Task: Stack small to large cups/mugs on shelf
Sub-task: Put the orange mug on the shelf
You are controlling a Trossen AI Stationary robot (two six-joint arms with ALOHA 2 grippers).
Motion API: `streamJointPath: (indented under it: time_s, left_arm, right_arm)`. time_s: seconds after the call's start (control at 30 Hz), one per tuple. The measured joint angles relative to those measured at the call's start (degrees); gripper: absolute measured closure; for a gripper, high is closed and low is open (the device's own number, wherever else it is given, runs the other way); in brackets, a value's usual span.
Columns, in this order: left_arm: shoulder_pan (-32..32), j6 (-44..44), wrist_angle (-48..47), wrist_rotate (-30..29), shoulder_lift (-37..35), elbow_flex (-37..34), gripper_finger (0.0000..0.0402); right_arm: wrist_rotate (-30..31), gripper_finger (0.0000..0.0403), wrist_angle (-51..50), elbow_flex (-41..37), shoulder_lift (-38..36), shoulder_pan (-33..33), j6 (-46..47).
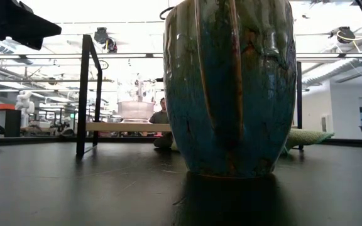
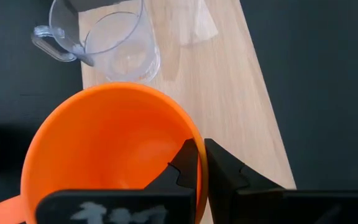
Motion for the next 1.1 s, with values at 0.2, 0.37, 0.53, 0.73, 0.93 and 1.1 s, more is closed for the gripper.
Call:
streamJointPath:
  time_s: [0.2, 0.37, 0.53, 0.73, 0.93, 1.1]
  left_arm:
    - [0.0, 0.0, 0.0, 0.0, 0.0, 0.0, 0.0400]
    - [0.0, 0.0, 0.0, 0.0, 0.0, 0.0, 0.0400]
    - [0.0, -0.1, 0.0, 0.2, 0.0, 0.0, 0.0399]
    - [0.0, -0.1, 0.0, 0.8, 0.0, 0.0, 0.0398]
    - [0.0, -0.2, 0.1, 0.9, 0.0, 0.0, 0.0400]
    - [0.0, -0.7, 0.1, 1.4, 0.0, 0.0, 0.0400]
  right_arm:
    - [0.0, 0.0399, -0.5, 0.0, 0.0, 0.0, 2.5]
    - [0.5, 0.0399, -2.4, 0.0, 0.0, 0.1, 3.3]
    - [4.5, 0.0400, -2.6, -0.3, 0.6, 0.6, 3.2]
    - [4.4, 0.0400, -1.6, -0.2, 0.6, 0.6, 3.5]
    - [4.3, 0.0400, -0.7, -0.9, 0.5, 1.1, 3.9]
    - [4.3, 0.0400, 0.0, -1.9, 0.5, 1.6, 4.2]
